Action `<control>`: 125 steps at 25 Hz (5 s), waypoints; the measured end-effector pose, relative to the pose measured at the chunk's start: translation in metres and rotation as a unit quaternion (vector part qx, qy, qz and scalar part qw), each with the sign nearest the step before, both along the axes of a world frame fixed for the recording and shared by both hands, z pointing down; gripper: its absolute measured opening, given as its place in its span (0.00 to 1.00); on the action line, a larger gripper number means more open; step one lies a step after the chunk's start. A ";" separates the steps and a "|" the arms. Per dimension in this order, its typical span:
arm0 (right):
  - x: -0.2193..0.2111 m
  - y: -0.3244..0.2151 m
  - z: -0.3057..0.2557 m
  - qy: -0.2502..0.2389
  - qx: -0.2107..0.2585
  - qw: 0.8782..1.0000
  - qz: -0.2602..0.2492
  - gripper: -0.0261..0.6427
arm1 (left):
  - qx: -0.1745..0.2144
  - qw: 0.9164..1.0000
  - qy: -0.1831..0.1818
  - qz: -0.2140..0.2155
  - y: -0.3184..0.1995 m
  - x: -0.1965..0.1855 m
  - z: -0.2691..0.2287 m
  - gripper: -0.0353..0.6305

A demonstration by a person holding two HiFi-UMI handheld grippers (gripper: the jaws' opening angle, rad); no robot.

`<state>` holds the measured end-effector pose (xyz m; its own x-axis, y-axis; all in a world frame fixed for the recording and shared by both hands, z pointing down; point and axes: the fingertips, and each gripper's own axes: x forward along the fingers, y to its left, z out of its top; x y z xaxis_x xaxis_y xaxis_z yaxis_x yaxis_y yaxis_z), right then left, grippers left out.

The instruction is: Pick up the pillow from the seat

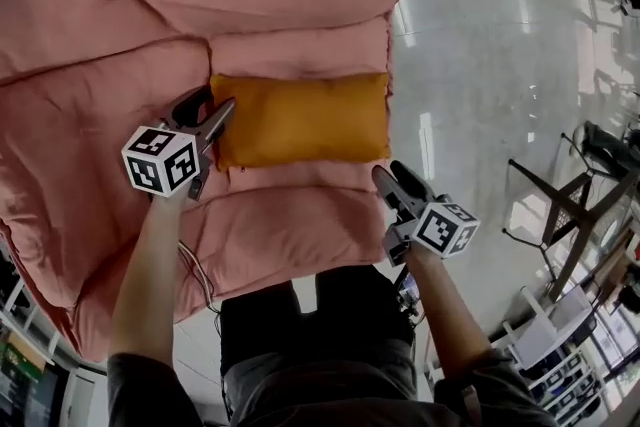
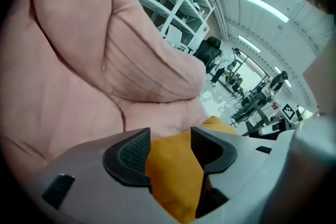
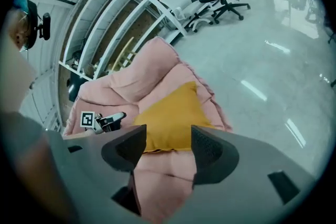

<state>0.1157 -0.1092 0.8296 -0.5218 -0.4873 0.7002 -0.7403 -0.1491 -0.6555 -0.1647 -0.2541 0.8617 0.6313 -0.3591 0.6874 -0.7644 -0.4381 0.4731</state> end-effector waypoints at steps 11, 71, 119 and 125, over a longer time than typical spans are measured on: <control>0.017 -0.009 0.069 0.030 -0.044 0.998 0.024 0.45 | -0.030 0.999 -0.023 0.009 -0.028 -0.011 0.065 0.47; 0.007 -0.002 -0.610 -0.098 0.481 0.871 -0.021 0.17 | 0.455 0.885 0.078 -0.061 0.110 0.012 -0.751 0.07; -0.009 -0.043 -0.630 -0.087 0.494 0.865 -0.012 0.17 | 0.478 0.871 0.098 -0.058 0.065 -0.004 -0.776 0.07; -0.011 -0.052 -0.629 -0.087 0.488 0.869 -0.013 0.17 | 0.472 0.874 0.099 -0.061 0.056 -0.005 -0.773 0.07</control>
<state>0.1048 -0.1608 0.2010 -0.5982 -0.7908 -0.1296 -0.6119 0.5552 -0.5633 -0.1702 -0.1978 0.0885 0.6226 -0.7794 -0.0705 -0.7760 -0.6265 0.0733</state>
